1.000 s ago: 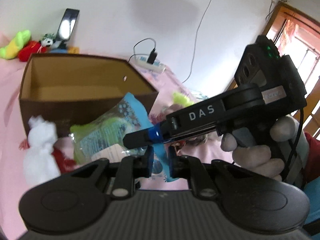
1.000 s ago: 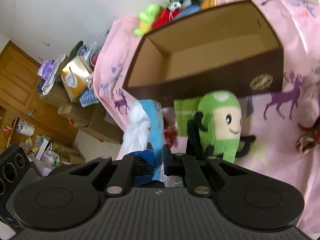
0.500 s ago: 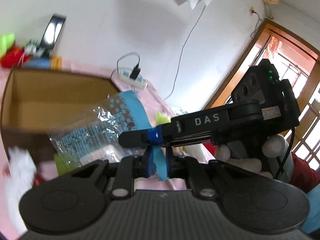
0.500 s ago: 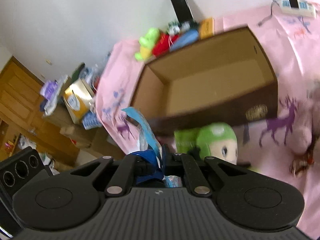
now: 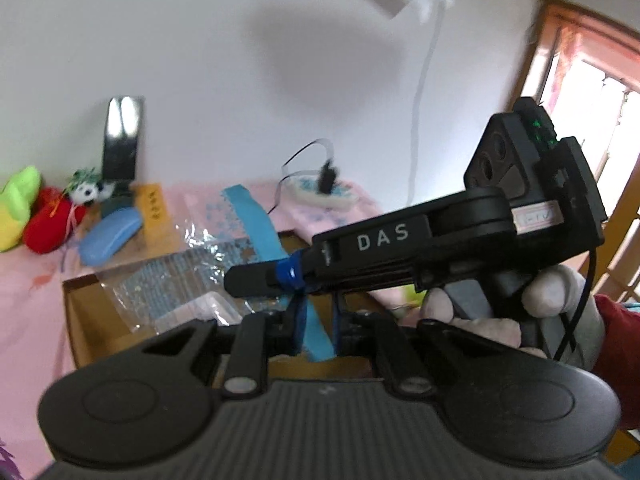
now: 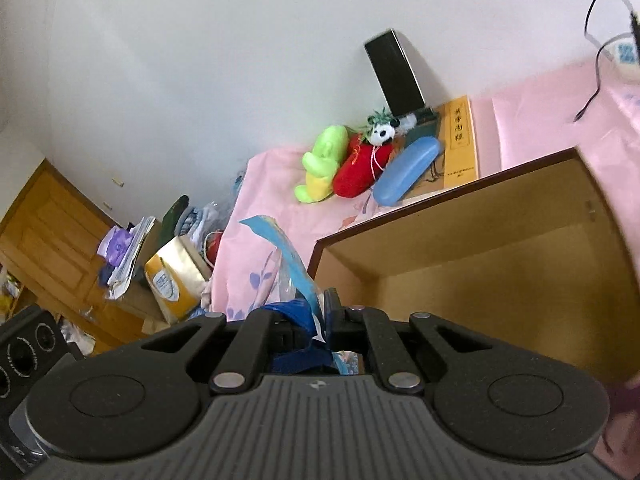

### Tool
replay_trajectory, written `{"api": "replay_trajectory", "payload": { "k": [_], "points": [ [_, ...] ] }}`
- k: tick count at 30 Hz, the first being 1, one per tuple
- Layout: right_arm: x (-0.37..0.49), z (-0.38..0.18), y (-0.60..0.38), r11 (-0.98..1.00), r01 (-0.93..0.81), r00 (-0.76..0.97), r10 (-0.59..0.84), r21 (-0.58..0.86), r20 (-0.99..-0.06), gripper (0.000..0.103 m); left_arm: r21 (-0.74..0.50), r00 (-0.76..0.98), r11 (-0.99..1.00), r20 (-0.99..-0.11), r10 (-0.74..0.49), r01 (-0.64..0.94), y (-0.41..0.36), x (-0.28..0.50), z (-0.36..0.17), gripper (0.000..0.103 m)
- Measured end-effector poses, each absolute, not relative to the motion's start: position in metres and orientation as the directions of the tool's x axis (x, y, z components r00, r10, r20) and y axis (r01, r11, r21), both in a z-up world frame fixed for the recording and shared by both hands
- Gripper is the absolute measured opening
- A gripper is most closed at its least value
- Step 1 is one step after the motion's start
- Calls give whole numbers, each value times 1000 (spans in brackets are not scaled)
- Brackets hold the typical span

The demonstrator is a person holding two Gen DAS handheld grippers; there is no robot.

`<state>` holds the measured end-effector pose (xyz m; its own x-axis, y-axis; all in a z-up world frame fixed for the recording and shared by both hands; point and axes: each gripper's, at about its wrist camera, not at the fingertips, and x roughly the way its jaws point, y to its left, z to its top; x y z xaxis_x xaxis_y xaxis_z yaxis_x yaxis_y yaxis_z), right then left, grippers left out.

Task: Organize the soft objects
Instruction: 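Carry the held bag over the brown box and lower it inside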

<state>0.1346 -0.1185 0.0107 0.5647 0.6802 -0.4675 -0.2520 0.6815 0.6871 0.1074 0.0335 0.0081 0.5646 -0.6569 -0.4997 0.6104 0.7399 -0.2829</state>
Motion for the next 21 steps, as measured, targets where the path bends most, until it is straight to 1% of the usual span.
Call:
{"api": "replay_trajectory", "payload": {
  "k": [6, 10, 15, 19, 20, 21],
  "points": [
    [190, -37, -106, 630, -127, 498, 708, 766, -501, 0, -273, 534, 790, -613, -582, 548, 43, 165, -30, 4],
    [212, -66, -96, 607, -41, 460, 717, 794, -524, 0, -258, 513, 817, -671, -536, 515, 46, 193, -50, 4],
    [229, -85, -87, 627, 3, 409, 710, 779, -573, 0, -240, 492, 844, -723, -485, 479, 48, 208, -66, 4],
    [234, -90, -85, 696, 9, 406, 654, 718, -639, 0, -237, 484, 863, -747, -456, 446, 50, 214, -74, 5],
    [236, -92, -86, 707, 12, 404, 643, 707, -650, 0, -235, 485, 865, -749, -452, 444, 50, 215, -75, 6],
    [238, -92, -87, 717, 19, 401, 633, 697, -662, 1, -234, 485, 867, -750, -449, 441, 51, 215, -76, 15]
  ]
}}
